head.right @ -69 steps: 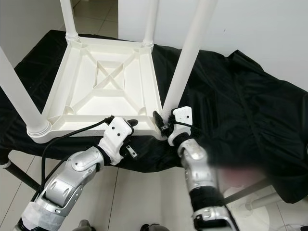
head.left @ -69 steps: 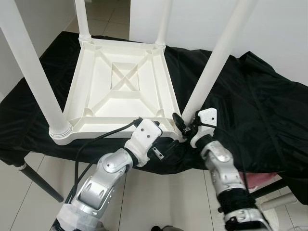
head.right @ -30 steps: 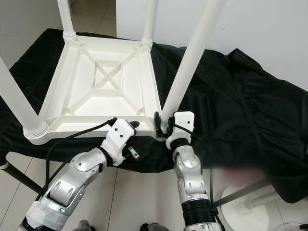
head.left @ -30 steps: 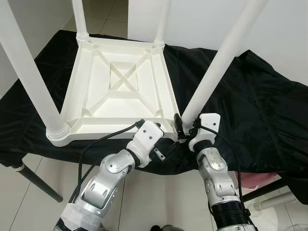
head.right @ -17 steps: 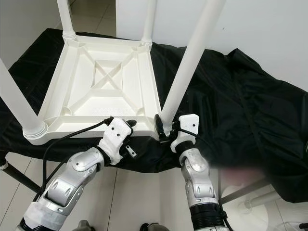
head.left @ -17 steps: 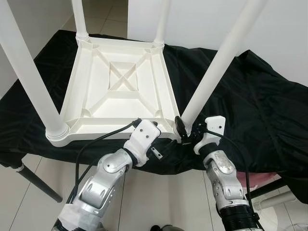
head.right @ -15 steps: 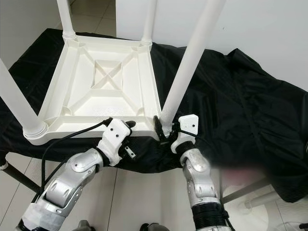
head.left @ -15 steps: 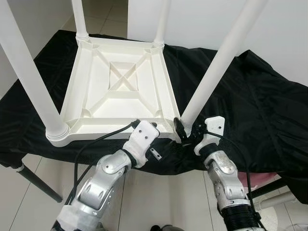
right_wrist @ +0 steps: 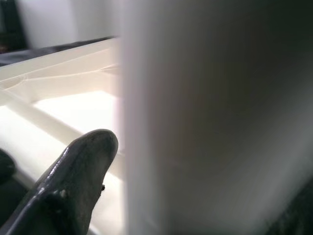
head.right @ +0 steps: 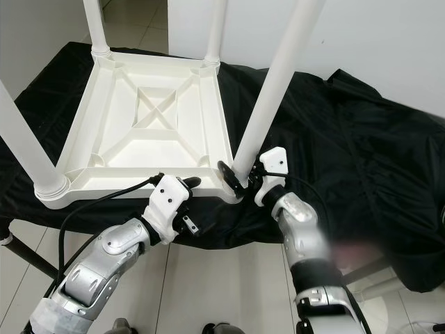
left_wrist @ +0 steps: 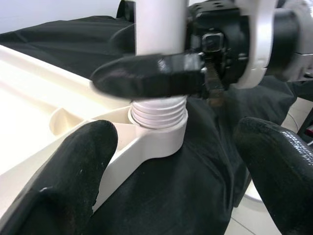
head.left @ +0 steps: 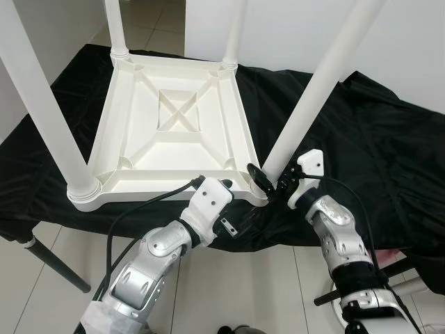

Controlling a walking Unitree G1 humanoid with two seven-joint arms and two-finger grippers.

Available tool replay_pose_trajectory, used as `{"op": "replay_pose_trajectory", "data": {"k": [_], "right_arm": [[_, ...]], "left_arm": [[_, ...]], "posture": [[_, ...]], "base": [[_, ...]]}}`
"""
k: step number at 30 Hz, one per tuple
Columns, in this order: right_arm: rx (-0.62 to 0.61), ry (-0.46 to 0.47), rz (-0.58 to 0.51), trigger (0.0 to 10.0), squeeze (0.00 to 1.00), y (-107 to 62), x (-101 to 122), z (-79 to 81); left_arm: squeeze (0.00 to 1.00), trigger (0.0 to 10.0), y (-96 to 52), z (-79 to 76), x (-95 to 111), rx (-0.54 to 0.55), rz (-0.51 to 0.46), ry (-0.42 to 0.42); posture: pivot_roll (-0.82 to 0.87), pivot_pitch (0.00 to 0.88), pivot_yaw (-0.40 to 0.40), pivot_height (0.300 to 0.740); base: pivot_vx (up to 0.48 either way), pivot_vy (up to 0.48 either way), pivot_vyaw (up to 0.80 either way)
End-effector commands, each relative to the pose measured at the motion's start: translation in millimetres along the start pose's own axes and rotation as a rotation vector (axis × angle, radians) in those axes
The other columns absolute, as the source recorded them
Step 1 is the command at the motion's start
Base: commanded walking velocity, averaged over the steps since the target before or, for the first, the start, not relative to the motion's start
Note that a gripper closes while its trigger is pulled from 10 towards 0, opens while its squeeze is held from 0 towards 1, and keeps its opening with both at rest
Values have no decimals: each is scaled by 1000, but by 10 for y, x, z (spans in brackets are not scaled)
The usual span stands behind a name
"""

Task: Building children table

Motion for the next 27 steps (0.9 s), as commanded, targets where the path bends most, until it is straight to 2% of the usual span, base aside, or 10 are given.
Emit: {"op": "replay_pose_trajectory", "data": {"k": [1, 3, 4, 6, 18, 19, 22, 25, 27], "right_arm": [[40, -17, 19, 10000, 0, 6, -34, -3], [66, -27, 30, 10000, 0, 33, -52, -3], [83, -33, 41, 8824, 0, 50, -70, -6], [109, -42, 61, 0, 0, 54, -110, -5], [112, -10, 87, 0, 0, -32, -221, -56], [95, 8, 79, 10000, 0, -41, -221, -64], [84, 19, 74, 10000, 0, -47, -221, -70], [28, 81, 44, 10000, 0, -32, -174, -92], [-12, 83, 45, 10000, 0, -15, -156, -96]], "left_arm": [[0, 10000, 3, -147, -22, -147, 22, 9], [0, 10000, 3, -147, -21, -147, 22, 8], [0, 10000, 5, -149, -21, -146, 22, 8], [0, 10000, 7, -143, -19, -141, 23, 12], [0, 10000, 5, -139, -11, -136, 21, 12], [0, 10000, 4, -141, -13, -137, 21, 12], [0, 10000, 4, -141, -14, -137, 22, 11], [0, 10000, 1, -144, -16, -138, 24, 11], [0, 10000, 0, -147, -18, -138, 25, 10]], "posture": [[49, 63, -109, 740], [55, 60, -110, 740], [58, 58, -112, 740], [61, 58, -114, 740], [58, 62, -112, 740], [56, 65, -110, 740], [56, 65, -110, 740], [52, 73, -109, 740], [51, 74, -109, 740]], "base": [[0, 0, 0], [0, 0, 0], [0, 0, 0], [0, 0, 0], [0, 0, 0], [0, 0, 0], [0, 0, 0], [0, 0, 0], [0, 0, 0]]}}
Point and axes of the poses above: a point about 5 cm out from each wrist's last joint towards the gripper, its own y axis pointing out of the wrist towards the gripper, its own x axis along the axis of the wrist's last joint, z = x × y, the point moved 3 cm from there along y, pointing out of the wrist towards the gripper, and after that the axes turned 9 degrees about -y, right-handed, at the moved point
